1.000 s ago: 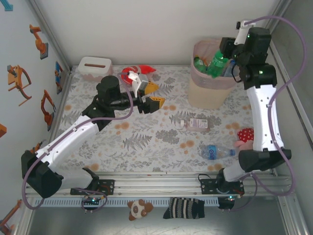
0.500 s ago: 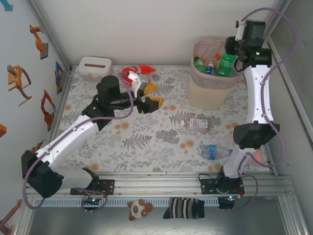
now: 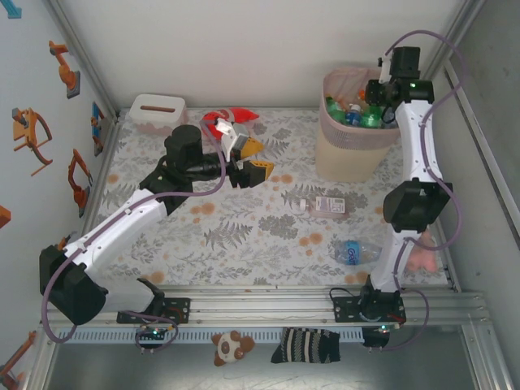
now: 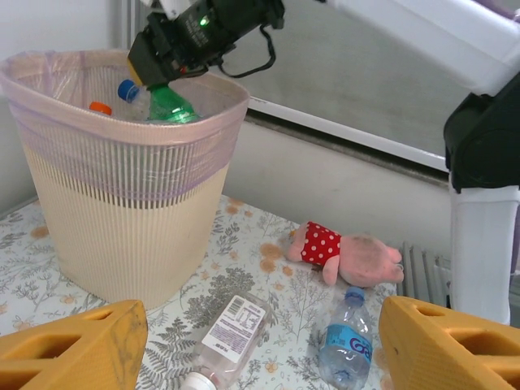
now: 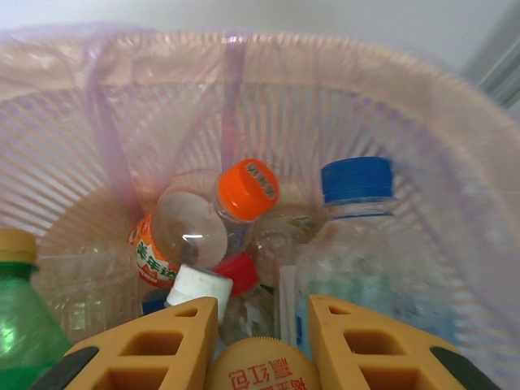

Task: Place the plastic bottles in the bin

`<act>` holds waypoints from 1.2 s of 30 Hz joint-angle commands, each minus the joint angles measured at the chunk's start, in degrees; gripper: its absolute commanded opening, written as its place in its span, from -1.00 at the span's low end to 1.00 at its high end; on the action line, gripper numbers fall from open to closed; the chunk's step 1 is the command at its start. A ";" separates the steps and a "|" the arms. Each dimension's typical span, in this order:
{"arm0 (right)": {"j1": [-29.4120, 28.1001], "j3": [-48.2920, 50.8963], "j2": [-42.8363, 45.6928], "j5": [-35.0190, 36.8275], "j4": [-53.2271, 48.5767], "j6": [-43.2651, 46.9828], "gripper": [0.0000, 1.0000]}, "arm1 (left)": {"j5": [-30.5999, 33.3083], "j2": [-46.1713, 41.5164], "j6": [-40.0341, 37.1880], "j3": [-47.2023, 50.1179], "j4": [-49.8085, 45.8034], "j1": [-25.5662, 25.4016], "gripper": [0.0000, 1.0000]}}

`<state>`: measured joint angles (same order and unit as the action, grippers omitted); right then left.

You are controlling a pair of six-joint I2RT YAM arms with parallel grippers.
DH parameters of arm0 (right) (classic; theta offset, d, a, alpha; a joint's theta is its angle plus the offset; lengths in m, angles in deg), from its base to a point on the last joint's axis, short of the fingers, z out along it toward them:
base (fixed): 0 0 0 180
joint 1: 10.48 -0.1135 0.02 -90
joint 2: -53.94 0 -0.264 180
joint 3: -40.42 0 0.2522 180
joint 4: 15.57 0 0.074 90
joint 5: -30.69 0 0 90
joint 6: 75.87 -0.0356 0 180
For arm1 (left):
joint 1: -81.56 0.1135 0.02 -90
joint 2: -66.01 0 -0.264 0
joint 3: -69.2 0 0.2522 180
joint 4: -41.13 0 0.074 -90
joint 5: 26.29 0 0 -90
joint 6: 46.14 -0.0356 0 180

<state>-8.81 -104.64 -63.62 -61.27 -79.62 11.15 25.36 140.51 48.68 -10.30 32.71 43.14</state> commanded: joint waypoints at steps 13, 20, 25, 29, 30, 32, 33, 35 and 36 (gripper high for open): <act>0.54 -1.60 1.69 -3.11 -0.37 -2.20 0.09 | -0.32 0.45 -1.02 -1.02 0.30 0.49 0.49; 0.35 1.13 7.92 -4.70 0.40 -3.20 0.09 | -0.42 0.96 -1.02 -1.40 0.05 0.58 0.49; 0.11 5.78 12.50 -5.87 1.44 -3.93 0.06 | -0.84 1.35 -0.96 -1.85 -0.03 0.58 0.49; 0.01 9.90 14.44 -6.31 1.13 -3.85 -0.25 | -1.03 1.69 -0.58 -1.95 0.44 0.60 0.49; -0.01 11.04 14.69 -6.31 1.14 -3.84 -0.34 | -1.26 1.75 -0.44 -2.04 0.58 0.57 0.49; -0.03 13.26 14.89 -5.85 1.27 -3.83 -0.45 | -1.42 1.93 -0.36 -2.23 0.53 0.60 0.48; -0.07 14.22 14.90 -5.70 1.46 -3.86 -0.47 | -1.47 1.99 -0.34 -2.27 0.41 0.60 0.48; -0.07 16.37 14.43 -5.13 2.44 -3.63 -0.51 | -1.47 1.94 -0.34 -2.13 0.38 0.54 0.47; -0.05 17.20 14.10 -4.99 2.97 -3.47 -0.51 | -1.54 1.96 -0.22 -2.12 0.45 0.58 0.47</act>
<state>-8.70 -89.45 -48.69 -66.78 -77.93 7.54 25.12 142.28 48.70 -10.56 32.69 43.36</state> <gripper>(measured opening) 0.247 0.739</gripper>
